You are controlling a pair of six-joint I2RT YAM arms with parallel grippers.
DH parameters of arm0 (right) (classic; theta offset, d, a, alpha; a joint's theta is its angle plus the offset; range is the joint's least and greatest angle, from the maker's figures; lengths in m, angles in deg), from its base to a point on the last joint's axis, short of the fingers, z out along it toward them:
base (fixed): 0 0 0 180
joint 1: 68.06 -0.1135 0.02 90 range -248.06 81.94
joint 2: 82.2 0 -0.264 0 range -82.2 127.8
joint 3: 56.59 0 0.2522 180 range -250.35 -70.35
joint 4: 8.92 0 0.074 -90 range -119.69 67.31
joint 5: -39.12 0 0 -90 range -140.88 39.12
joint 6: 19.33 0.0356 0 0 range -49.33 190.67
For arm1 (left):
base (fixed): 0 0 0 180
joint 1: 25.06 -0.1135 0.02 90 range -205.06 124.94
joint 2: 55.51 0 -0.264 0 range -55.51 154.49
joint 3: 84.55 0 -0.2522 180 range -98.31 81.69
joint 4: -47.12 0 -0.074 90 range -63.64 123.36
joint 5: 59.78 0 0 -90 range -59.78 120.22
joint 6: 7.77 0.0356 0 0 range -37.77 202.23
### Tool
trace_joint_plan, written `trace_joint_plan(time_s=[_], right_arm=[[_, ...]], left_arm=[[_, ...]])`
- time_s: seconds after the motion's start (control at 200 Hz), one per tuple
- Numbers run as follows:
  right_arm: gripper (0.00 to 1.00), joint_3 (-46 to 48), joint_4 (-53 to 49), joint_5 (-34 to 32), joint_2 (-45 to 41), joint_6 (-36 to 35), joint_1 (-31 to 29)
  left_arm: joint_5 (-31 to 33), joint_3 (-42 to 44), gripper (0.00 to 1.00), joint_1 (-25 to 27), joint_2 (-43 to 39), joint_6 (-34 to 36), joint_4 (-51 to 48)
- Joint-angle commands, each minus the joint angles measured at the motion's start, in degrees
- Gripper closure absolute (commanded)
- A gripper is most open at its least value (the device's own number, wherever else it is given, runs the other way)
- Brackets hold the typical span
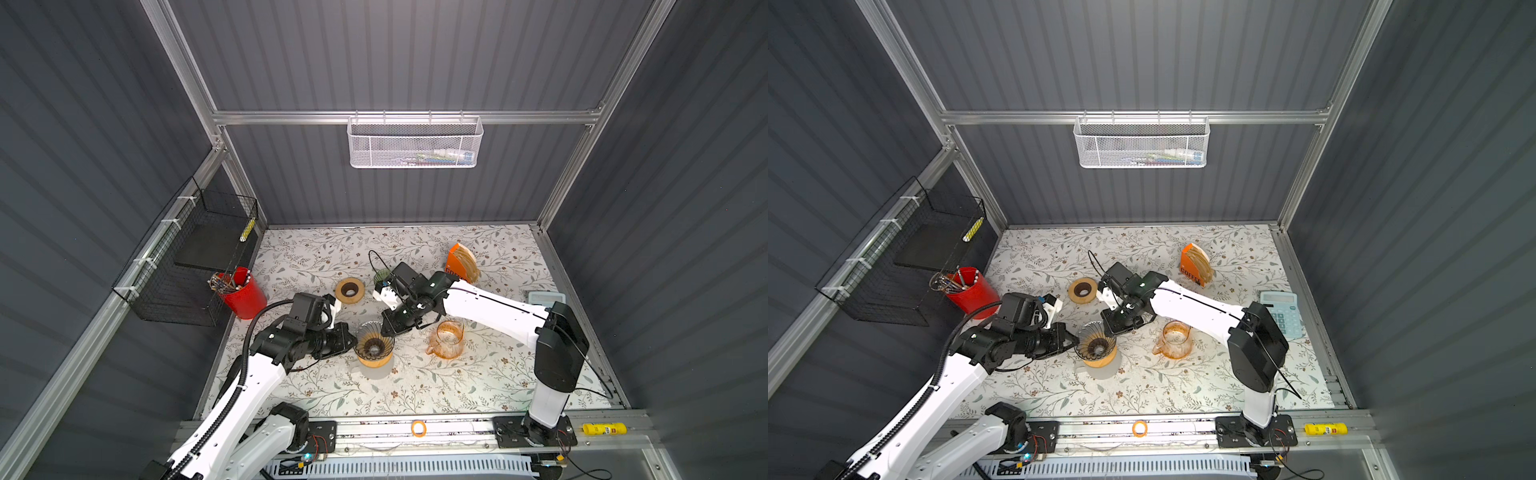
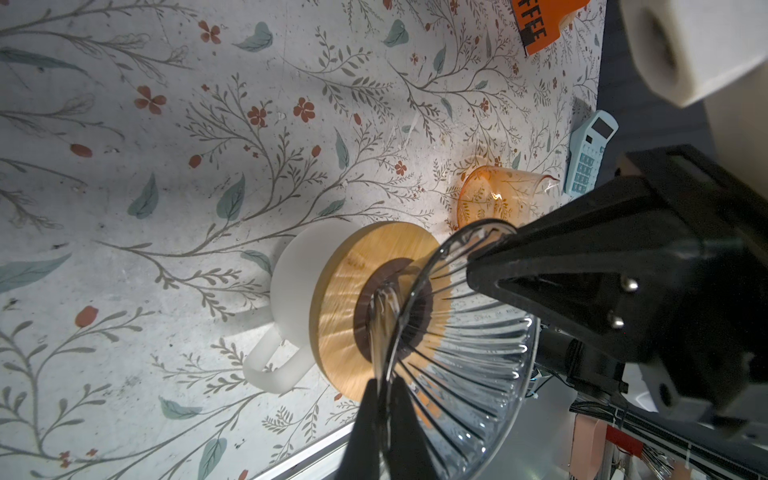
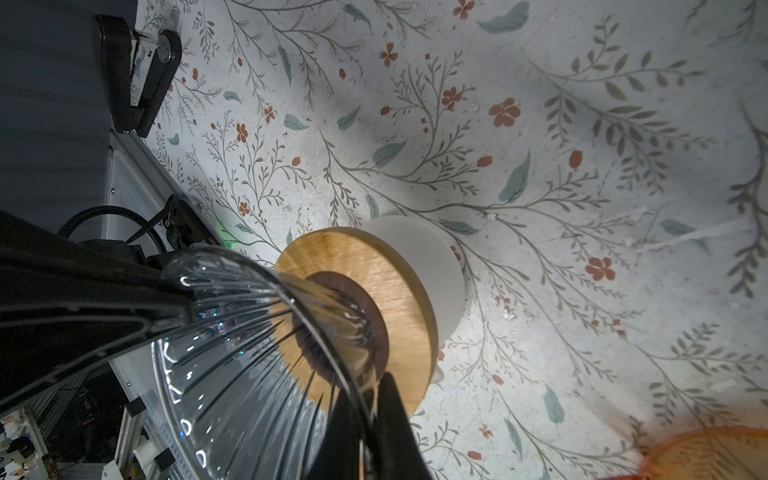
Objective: Place the coffee filter in the dripper
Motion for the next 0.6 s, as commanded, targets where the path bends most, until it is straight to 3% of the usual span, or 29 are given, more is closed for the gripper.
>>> trace_joint_plan(time_s=[0.0,0.595], right_arm=[[1.0,2.4,-1.1,-2.2,3.5,-0.1,-0.4],[1.0,2.4,-0.4,-2.2,3.4,0.3,-0.4]], left_arm=[[2.4,4.4,0.93,1.4,1.2,-1.1,-6.7],[4.0,3.4,0.93,1.5,0.2,-1.5,-6.4]])
